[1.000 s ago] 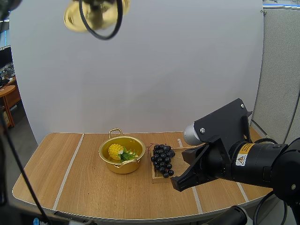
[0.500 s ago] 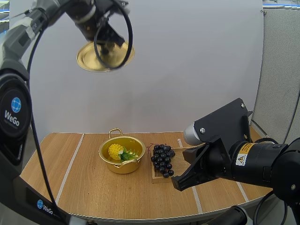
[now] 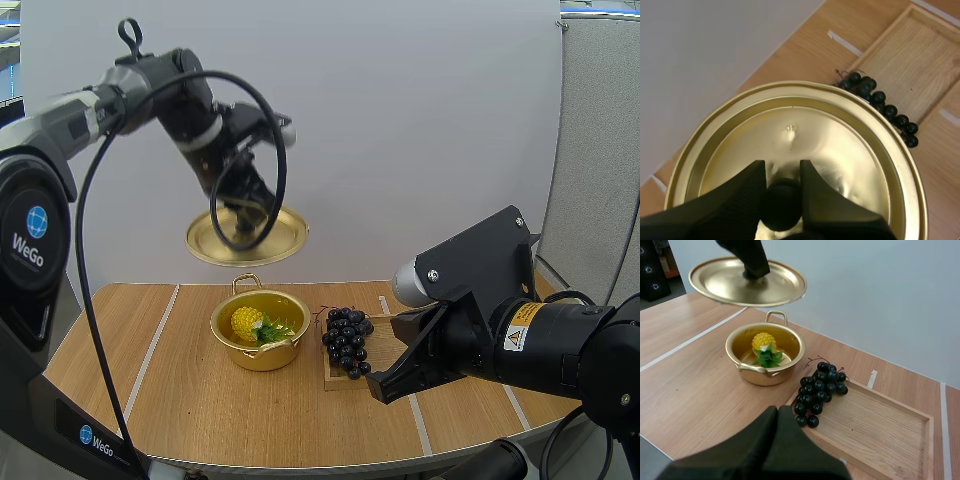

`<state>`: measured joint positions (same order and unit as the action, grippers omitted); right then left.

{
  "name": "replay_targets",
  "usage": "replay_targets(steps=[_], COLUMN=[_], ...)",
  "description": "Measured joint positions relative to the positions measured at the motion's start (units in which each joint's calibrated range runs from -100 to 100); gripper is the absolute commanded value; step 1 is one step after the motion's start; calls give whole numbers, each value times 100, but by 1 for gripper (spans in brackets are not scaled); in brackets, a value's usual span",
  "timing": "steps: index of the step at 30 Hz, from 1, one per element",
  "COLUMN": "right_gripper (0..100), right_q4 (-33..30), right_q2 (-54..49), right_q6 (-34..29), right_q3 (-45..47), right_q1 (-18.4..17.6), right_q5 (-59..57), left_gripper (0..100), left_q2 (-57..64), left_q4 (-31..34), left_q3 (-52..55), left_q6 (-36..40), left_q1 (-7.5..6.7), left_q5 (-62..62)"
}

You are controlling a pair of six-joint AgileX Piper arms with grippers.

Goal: Open the pot, put the pineapple inside, and close it

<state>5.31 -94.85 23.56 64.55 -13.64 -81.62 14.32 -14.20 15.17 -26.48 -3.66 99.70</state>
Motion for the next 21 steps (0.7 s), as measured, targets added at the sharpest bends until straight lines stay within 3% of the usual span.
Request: replay_targets(steps=[11, 21], right_gripper=[0, 0], right_q4=[0, 0], right_q2=[0, 0], right_q6=[0, 0], right_q3=[0, 0], right_q1=[0, 0], right_q5=[0, 0], left_gripper=[0, 0], left_q2=[0, -256], left_q4=[-96, -487], left_q3=[1412, 1622], left_q6=[-407, -714], left_q1=[0, 0], left_q5=[-1744, -3386])
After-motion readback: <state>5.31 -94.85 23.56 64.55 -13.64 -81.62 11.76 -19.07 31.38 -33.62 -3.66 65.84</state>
